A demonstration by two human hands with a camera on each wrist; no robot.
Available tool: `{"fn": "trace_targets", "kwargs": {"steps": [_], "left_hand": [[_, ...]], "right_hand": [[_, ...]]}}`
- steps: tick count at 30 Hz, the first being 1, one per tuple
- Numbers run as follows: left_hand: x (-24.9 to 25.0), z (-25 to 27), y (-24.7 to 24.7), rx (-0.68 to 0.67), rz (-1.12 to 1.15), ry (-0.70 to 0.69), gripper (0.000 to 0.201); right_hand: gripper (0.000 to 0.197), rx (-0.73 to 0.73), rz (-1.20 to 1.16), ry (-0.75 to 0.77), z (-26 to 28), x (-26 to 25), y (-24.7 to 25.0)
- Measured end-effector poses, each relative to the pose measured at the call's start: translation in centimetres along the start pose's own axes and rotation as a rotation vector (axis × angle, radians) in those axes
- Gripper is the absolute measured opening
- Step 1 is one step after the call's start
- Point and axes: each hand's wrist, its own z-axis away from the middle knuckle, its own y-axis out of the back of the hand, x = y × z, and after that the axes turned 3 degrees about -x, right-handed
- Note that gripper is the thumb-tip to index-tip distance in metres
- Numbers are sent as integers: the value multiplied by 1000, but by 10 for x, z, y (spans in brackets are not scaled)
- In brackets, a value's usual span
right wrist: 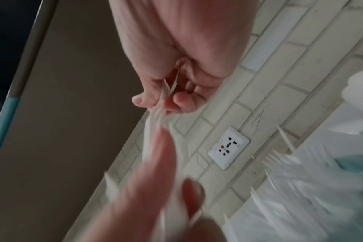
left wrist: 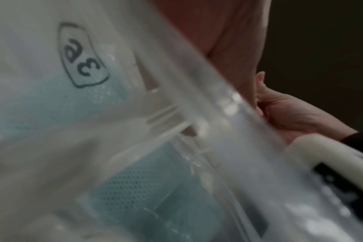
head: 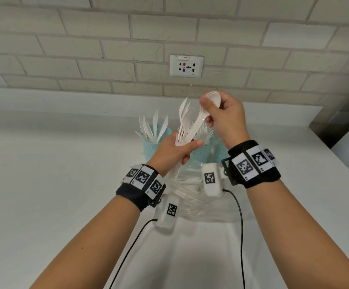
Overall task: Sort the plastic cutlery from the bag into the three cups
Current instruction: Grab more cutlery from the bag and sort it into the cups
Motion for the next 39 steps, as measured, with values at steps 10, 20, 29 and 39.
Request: {"fn": "trace_targets", "kwargs": {"steps": [10,20,29,39], "left_hand": [[-11,-4,2,52,0,19,26],[-13,-3,-2,33,2,28,27],[-6,-3,-8,26,20,-1,24],[-10,-2,-1,60,37,51,27]], "right_hand": [[16,312,320,155,-20,5,71],[48,-54,993,-202,-13,67,79],[19,-304,390,-124,1,24,7],[16,103,-242,69,-7,-9,12]]}}
